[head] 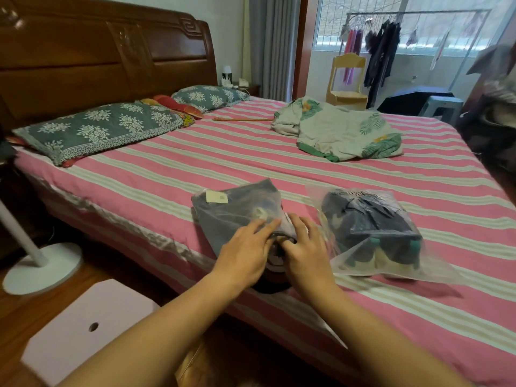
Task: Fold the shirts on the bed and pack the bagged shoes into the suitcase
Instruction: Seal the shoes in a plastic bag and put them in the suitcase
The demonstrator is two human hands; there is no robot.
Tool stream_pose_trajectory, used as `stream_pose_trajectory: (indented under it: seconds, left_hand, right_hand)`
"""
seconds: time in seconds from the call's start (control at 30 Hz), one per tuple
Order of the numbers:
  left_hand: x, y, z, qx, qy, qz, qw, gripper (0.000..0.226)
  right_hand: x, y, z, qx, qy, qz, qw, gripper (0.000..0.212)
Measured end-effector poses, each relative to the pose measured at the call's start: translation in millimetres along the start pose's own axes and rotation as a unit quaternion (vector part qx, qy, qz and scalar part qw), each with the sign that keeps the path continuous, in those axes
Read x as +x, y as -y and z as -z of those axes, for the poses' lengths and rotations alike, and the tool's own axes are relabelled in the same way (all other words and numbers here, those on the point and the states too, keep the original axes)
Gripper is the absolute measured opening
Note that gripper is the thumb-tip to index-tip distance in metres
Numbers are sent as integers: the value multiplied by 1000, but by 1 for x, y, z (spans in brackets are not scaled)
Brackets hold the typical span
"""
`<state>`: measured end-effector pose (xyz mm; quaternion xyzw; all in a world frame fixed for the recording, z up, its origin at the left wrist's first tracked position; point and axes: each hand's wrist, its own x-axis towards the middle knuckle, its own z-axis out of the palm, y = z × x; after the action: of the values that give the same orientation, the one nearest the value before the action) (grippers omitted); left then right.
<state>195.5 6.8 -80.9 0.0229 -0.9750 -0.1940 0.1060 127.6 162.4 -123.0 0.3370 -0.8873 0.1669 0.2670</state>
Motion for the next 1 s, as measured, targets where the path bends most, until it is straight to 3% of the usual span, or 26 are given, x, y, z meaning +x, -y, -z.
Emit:
stream_pose_trajectory:
  seconds: [0.13,0.2,0.3,0.43,0.57,0.63,0.8,0.9,1.0]
  left_hand:
    - [-1,9,10,65,-14,29,997,48]
    - [0,15,18,99,-32,45,994,50]
    - [0,21,24,138,-50,49,988,59]
    - [-8,27,19,131,-14,53,990,85]
    - [-20,32,17,156,18,13,988,99]
    - [-23,33,19,169,16,-2,986,100]
    - [-21,43,19,187,-38,4,982,100]
    - [-24,50,14,185,-84,-19,979,104]
    - [-37,56,1,189,-85,-50,977,98]
  right_hand:
    - [25,-4,-10,-51,-69,35,996,17]
    - [23,-6,-14,-49,-94,53,993,24]
    - [14,-9,-16,19,-74,-82,994,41]
    - [21,-8,-11,98,-28,-244,964,63]
    - [41,-9,-7,101,42,-274,956,90]
    - [51,-10,-7,79,76,-260,959,90]
    - [62,-13,-11,-7,121,-203,972,63]
    - [50,-24,-5,-37,70,-85,993,38]
    - [30,-51,5,-99,61,56,992,33]
